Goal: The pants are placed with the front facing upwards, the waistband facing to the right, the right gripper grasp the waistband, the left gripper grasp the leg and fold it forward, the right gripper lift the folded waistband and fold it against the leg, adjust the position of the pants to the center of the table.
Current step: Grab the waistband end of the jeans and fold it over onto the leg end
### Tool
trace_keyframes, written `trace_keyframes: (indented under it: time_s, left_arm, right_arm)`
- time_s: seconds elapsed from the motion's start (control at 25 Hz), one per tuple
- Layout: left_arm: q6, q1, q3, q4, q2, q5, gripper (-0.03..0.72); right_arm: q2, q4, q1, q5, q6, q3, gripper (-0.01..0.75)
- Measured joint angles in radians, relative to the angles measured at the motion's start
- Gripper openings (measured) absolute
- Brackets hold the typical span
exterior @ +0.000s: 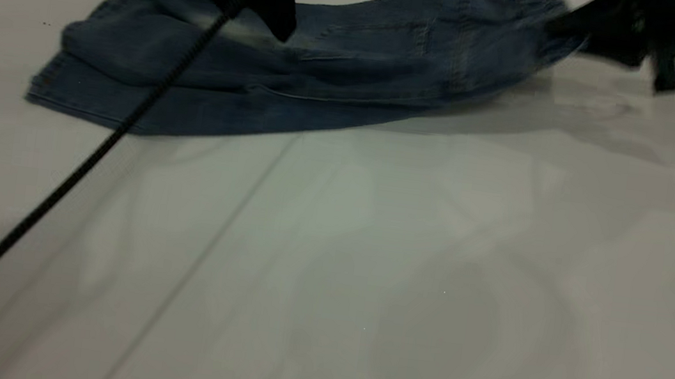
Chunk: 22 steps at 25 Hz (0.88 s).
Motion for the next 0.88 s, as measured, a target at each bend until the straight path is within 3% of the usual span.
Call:
trace_keyframes:
  time_s: [0.16, 0.6, 0.88]
  left_arm:
    - [-0.026, -0.016, 0.0, -0.001, 0.043, -0.06, 0.579]
    - [-0.033, -0.091, -0.007, -0.037, 0.101, -0.122, 0.579]
    - [-0.036, -0.055, -0.146, 0.005, 0.06, 0.128, 0.579]
  right_arm:
    - [-0.102, -0.015, -0.01, 0.006, 0.004, 0.0, 0.05]
    - [-0.157, -0.02, 0.078, 0.02, 0.005, 0.0, 0.048]
    - [-0.157, 0.004, 0.086, 0.046, 0.005, 0.0, 0.049]
